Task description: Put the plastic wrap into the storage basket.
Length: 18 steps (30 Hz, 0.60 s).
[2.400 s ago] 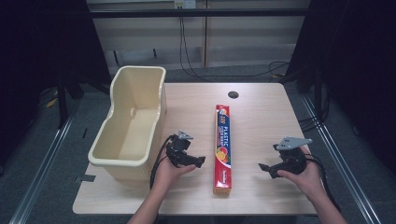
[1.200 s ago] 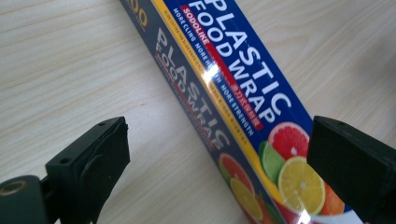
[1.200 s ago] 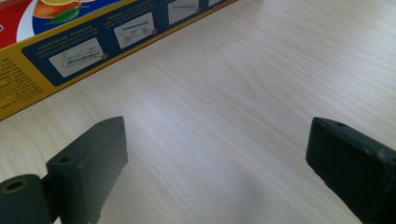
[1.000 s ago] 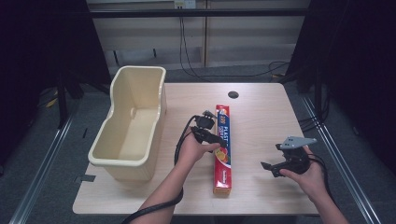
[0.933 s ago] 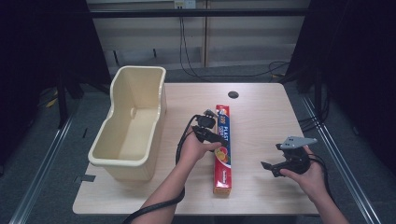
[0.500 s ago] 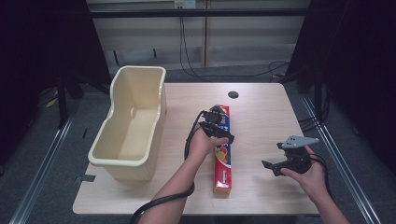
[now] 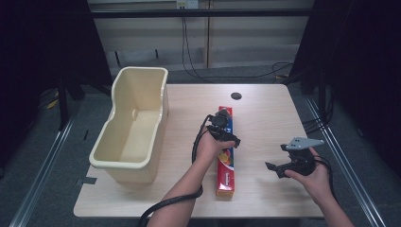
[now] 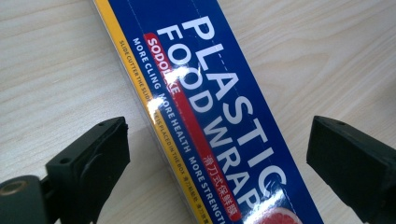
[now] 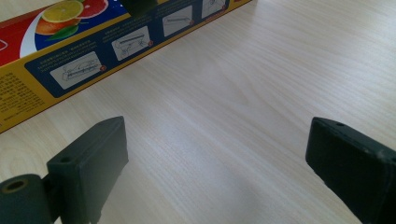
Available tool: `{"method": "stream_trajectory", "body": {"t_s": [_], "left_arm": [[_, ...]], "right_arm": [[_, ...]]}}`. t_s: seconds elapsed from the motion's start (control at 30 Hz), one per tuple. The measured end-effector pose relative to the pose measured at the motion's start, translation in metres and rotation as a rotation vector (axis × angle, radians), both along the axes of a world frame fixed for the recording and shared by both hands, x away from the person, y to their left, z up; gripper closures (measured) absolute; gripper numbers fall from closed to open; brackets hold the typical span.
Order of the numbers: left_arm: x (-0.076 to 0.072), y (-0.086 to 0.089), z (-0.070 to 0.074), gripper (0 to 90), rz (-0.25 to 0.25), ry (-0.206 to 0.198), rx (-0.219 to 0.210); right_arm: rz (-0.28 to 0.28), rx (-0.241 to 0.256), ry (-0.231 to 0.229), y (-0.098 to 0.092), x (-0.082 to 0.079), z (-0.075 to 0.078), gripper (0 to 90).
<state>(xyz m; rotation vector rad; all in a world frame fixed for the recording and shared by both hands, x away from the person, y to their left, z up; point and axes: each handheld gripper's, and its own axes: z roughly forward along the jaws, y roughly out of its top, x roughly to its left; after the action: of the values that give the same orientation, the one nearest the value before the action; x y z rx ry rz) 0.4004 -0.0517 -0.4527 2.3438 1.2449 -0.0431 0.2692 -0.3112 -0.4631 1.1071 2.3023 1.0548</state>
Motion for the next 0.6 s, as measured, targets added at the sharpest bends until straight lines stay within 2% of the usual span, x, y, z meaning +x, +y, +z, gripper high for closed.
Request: {"method": "stream_trajectory", "body": {"t_s": [0.1, 0.3, 0.37, 0.4, 0.6], "left_arm": [[0.0003, -0.0007, -0.0018, 8.4, 0.021, 0.000, -0.009], [0.0003, -0.0003, -0.0042, 14.4, 0.037, 0.008, 0.018], [0.0008, 0.0003, -0.0055, 17.0, 0.042, 0.032, -0.002], [0.0004, -0.0008, -0.0068, 19.5, 0.046, 0.029, -0.005], [0.0008, -0.0019, -0.0066, 20.4, 0.063, 0.038, 0.006]], "right_arm": [[0.003, 0.001, 0.004, 0.0005, -0.0001, 0.0001, 5.9], [0.006, 0.001, 0.003, 0.0009, -0.0001, 0.0005, 5.8], [0.007, 0.001, -0.001, 0.0008, 0.0000, 0.0006, 5.8], [0.007, 0.003, -0.001, 0.0005, 0.0001, 0.0009, 5.8], [0.006, 0.009, -0.002, 0.0003, 0.0001, 0.0018, 5.9]]}}
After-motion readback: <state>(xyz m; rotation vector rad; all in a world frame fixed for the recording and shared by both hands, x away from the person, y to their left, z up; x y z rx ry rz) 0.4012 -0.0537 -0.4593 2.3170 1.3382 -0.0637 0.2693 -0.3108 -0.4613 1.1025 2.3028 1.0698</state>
